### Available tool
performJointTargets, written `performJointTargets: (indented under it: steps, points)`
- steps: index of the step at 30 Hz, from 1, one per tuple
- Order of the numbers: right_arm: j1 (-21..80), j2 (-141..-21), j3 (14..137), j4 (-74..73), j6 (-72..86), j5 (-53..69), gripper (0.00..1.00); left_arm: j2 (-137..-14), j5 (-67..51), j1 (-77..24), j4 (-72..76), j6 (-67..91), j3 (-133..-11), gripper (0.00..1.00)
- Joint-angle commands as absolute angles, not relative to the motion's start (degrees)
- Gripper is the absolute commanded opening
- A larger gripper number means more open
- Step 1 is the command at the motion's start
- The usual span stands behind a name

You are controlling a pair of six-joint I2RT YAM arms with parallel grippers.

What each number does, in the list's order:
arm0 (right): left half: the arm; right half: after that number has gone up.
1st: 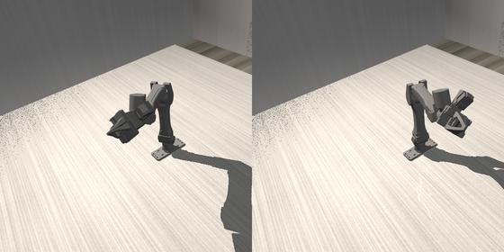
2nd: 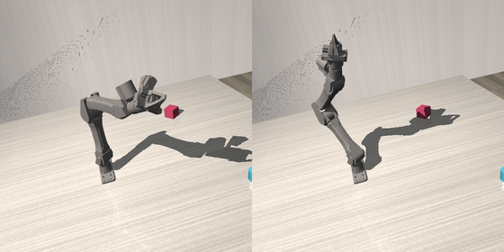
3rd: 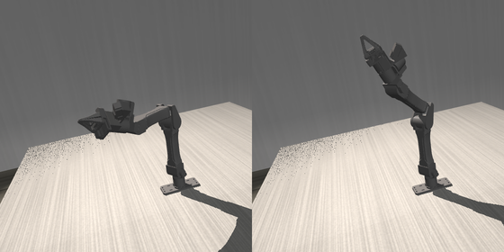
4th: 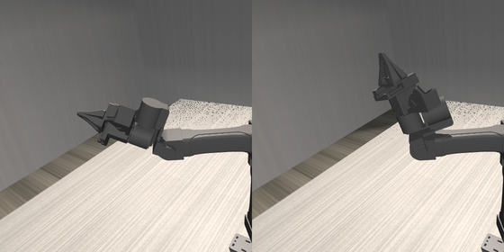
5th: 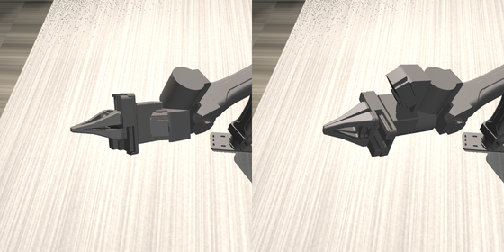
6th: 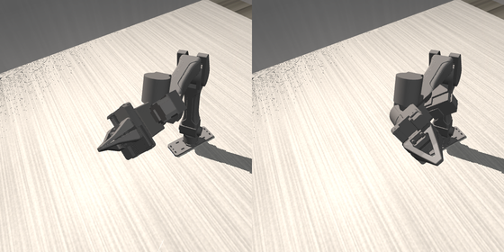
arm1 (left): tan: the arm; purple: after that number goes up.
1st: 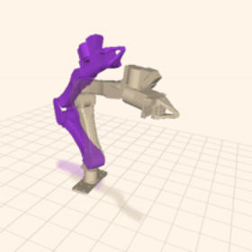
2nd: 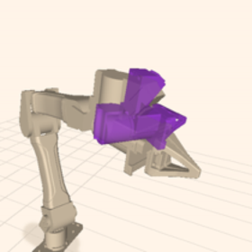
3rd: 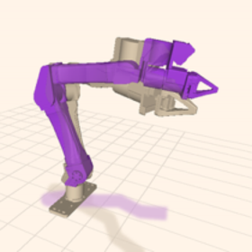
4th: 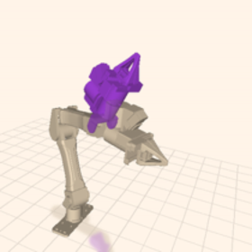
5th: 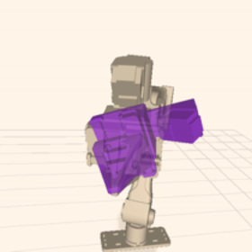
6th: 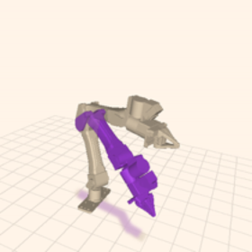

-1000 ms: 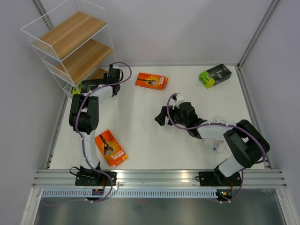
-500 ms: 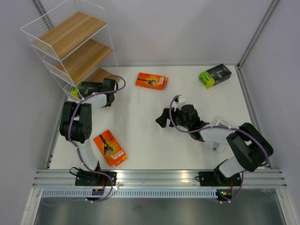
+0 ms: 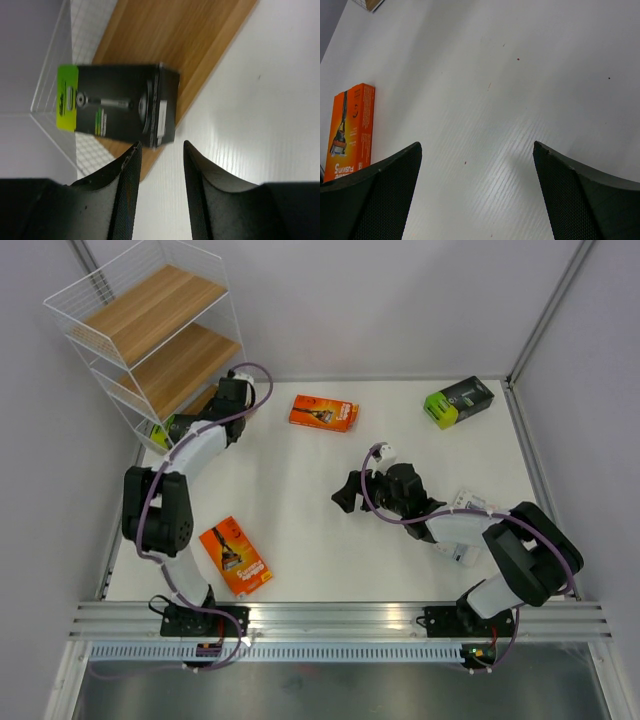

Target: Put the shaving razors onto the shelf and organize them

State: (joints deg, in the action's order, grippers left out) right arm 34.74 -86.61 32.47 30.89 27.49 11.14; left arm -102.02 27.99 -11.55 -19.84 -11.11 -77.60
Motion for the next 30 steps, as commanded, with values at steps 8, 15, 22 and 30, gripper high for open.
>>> performJointTargets:
  steps: [8, 15, 22, 30]
  points:
    - [34.81, -88.41, 34.45, 31.82, 26.72, 10.20, 0.98, -121.89, 41.57, -12.04, -12.05, -25.03, -95.09, 0.49]
    - [34.80, -91.58, 37.35, 30.67, 26.72, 10.55, 0.98, -128.84, 42.45, -12.13, -5.90, -30.67, -99.23, 0.47]
    - [34.89, -95.18, 39.64, 30.76, 27.42, 12.30, 0.98, -132.89, 48.52, -12.13, 10.54, -43.59, -97.04, 0.47]
    - [34.80, -97.91, 41.66, 30.32, 27.51, 13.36, 0.98, -134.13, 47.55, -11.43, 9.32, -42.11, -95.19, 0.47]
